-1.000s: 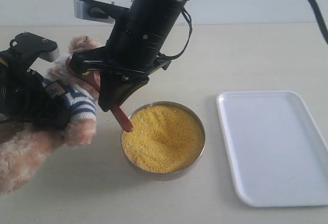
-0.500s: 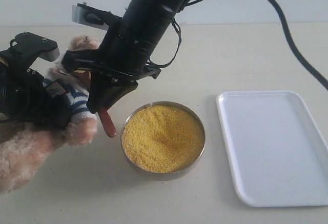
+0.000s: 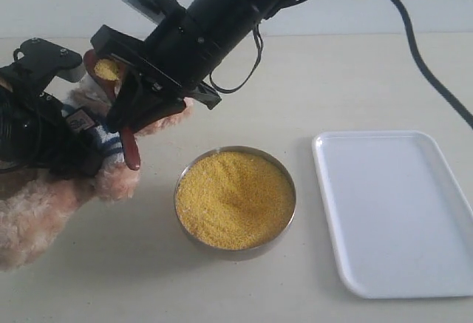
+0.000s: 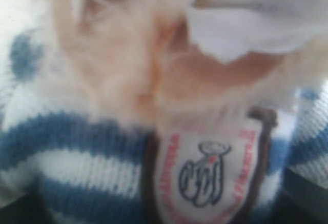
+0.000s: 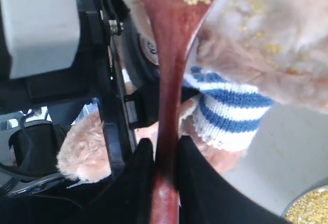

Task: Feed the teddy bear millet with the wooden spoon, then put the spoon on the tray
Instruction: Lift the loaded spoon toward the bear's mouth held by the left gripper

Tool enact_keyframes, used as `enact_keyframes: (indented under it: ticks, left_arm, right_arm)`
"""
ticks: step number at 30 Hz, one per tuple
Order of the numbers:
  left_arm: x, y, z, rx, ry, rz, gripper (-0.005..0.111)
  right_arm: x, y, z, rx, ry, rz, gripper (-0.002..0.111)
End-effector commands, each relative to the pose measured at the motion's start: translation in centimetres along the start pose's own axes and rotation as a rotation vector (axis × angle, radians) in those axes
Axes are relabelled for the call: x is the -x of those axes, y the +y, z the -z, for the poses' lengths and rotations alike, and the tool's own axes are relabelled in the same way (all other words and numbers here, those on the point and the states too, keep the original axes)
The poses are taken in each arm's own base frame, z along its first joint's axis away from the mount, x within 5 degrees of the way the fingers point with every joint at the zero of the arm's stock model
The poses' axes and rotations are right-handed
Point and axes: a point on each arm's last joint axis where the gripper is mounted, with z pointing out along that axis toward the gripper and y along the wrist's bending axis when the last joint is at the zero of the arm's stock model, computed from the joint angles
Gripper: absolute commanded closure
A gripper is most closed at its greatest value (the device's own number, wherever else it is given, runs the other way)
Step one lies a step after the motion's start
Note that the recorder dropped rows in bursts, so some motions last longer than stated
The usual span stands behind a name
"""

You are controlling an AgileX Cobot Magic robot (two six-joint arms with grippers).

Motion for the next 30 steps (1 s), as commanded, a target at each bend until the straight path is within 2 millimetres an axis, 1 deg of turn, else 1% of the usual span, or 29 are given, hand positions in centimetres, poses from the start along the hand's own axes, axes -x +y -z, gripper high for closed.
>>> enact_keyframes:
  ticks: [1,4,9,10,16,30]
  left_arm:
    - [0.5,0.2,0.4,0.020,-0.047,-0.007,0.103]
    - [0.5,0.2,0.4,0.021,-0.052,0.019,0.103]
    - [0.6,0.6,0.4,0.031,-0.062,0.045,0.103]
    - [0.6,0.9,0.5,0.036,-0.068,0.070,0.103]
    - [0.6,0.9,0.5,0.038,-0.073,0.073,0.103]
    - [0.6,0.9,0.5,0.039,-0.077,0.073,0.103]
  right_arm:
    - [0.5,-0.3,1.3,0.037,-0.041,-0.008,0.109]
    - [0.8,0.0,1.6,0.105,-0.075,-0.018,0.109]
    - [0.9,0.1,1.6,0.118,-0.080,-0.021,0.109]
    - [0.7,0.0,1.4,0.128,-0.078,-0.032,0.109]
    - [-0.3,-1.4,0.4,0.235,-0.087,-0.100,0.109]
    - [0.2,-0.7,0.6,0.336,-0.146,-0.099,0.109]
